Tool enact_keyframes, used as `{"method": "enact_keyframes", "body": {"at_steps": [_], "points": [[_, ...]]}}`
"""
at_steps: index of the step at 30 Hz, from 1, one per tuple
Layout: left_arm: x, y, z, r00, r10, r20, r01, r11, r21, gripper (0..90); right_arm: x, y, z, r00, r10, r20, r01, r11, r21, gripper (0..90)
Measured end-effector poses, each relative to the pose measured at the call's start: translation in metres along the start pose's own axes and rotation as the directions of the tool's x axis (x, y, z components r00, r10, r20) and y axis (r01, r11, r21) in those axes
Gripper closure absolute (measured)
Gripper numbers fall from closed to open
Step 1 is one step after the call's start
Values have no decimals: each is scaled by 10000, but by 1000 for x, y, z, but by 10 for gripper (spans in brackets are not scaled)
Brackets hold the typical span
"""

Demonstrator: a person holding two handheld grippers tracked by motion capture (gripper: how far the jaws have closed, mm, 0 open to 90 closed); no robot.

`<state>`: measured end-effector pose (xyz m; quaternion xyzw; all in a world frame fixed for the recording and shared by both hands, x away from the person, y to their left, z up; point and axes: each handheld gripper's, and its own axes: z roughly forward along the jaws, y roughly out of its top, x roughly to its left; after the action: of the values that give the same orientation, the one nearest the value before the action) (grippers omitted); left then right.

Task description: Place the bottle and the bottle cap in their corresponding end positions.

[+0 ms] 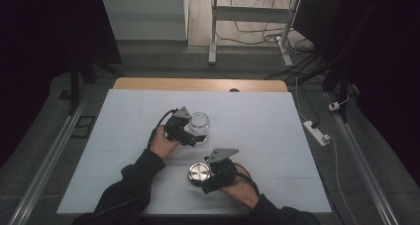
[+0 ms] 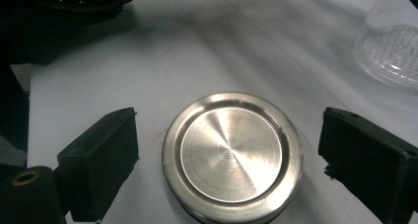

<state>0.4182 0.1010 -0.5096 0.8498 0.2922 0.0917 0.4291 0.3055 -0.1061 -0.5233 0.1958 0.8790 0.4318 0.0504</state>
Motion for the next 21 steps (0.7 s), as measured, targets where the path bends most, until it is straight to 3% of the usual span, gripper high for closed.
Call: {"method": "enact_keyframes", "body": {"at_steps": [21], "points": [[-2,-5,-22,9994,-324,-121,321,9992,-222,0,-1,3,-10,9995,225,-202,-229,9995,-231,10]]}}
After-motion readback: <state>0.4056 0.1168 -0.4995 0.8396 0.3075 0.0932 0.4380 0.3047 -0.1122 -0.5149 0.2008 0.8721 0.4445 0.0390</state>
